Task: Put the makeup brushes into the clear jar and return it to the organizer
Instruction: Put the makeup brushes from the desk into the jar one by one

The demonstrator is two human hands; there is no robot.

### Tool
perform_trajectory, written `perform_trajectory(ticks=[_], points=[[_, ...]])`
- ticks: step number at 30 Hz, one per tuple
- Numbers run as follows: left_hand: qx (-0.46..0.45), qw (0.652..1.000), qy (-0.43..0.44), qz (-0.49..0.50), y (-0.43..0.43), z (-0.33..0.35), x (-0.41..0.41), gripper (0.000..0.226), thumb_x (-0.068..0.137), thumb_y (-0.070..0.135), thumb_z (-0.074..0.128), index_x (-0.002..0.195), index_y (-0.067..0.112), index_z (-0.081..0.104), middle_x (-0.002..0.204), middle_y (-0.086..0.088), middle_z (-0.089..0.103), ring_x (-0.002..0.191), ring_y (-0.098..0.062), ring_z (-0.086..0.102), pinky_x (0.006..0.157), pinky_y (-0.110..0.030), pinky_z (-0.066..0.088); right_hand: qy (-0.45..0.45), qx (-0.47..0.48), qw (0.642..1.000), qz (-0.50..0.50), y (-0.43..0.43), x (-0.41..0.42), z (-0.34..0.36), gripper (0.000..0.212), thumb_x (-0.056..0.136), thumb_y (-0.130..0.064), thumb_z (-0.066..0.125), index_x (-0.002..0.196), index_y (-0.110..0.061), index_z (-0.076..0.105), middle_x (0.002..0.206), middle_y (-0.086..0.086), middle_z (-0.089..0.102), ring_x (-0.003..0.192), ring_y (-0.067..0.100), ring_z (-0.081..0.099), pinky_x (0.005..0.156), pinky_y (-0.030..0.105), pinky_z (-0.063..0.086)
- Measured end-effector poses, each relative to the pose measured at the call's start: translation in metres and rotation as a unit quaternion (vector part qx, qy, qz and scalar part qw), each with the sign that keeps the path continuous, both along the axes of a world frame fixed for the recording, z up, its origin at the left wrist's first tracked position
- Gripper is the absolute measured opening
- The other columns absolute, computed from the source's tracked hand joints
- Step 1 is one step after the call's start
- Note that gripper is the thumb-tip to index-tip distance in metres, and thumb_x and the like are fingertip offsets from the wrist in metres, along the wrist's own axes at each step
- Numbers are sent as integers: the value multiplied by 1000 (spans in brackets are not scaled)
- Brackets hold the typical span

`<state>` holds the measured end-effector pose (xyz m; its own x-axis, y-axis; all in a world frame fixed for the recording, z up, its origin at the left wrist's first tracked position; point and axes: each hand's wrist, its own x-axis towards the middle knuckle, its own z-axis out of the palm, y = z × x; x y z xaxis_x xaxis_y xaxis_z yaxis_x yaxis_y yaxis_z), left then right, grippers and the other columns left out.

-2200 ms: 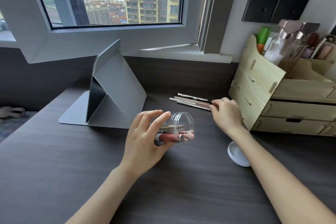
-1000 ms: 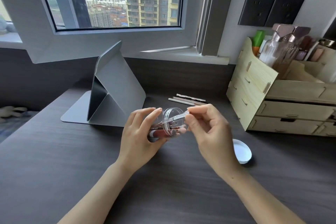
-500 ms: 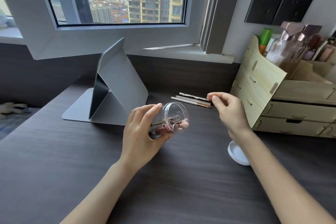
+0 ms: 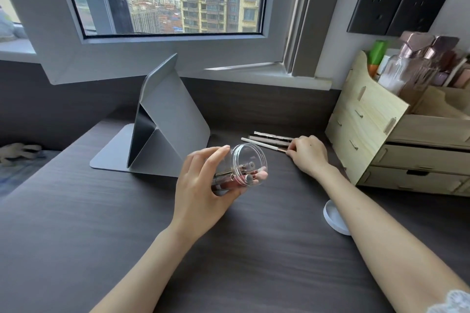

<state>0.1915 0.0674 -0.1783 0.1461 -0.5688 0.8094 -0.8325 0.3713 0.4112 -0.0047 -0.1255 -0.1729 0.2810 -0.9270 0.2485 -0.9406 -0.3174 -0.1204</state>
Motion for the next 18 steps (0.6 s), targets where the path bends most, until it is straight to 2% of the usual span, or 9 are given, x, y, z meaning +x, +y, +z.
perform_trajectory(ticks=[3,6,8,10,12,13,15,16,18], points=[[2,1000,-9,-1,0,0,0,67,67,43,76,124,19,49,117,-5,60,108,-18,50,97,-11,31,-22,-3,1000,0,7,-2,-3,21,91,-23,51,93,-10,68,102,13,69,97,35,55,79,38,43],[5,1000,-11,3,1,-1,0,70,64,39,80,123,19,49,117,-6,61,108,-18,49,97,-11,31,-190,25,981,-5,23,-11,2,16,93,-19,44,89,-10,57,85,10,67,81,31,59,70,38,44],[7,1000,-12,3,1,0,0,70,64,39,80,123,19,49,117,-6,61,108,-18,50,97,-11,31,-364,66,928,41,43,-18,14,16,94,-13,43,81,-12,52,64,3,58,58,20,53,57,35,41],[6,1000,-14,2,1,-1,0,70,64,39,80,123,19,49,117,-6,61,108,-18,49,97,-11,31,-526,113,838,94,70,-29,32,23,96,-6,42,76,-13,51,52,-3,47,43,11,39,44,27,34],[7,1000,-15,2,1,-1,0,70,64,39,80,124,19,49,118,-6,61,108,-18,49,96,-11,31,-621,160,755,135,96,-43,50,26,95,-3,42,73,-11,53,45,-7,42,39,9,32,39,21,29],[7,1000,-14,2,0,-1,0,70,64,39,80,124,18,49,118,-7,61,108,-18,49,96,-12,31,-635,175,737,151,107,-51,56,24,94,-5,44,72,-10,54,44,-7,40,39,10,30,38,19,28],[7,1000,-14,2,0,-2,0,70,65,40,79,124,18,49,118,-7,60,108,-19,50,95,-15,33,-632,181,732,179,124,-62,63,18,87,-15,52,72,-8,57,44,-6,38,40,11,29,38,19,27],[6,1000,-15,2,0,-2,0,69,66,41,79,124,18,49,118,-6,60,108,-19,50,95,-16,34,-620,168,742,190,131,-64,65,16,84,-18,54,72,-9,58,44,-7,38,41,12,29,39,20,27],[5,1000,-20,0,0,-2,0,68,68,44,77,124,17,49,118,-6,60,107,-19,50,96,-14,33,-551,96,806,193,143,-63,67,17,88,-17,56,72,-12,59,45,-6,40,43,11,33,43,23,29]])
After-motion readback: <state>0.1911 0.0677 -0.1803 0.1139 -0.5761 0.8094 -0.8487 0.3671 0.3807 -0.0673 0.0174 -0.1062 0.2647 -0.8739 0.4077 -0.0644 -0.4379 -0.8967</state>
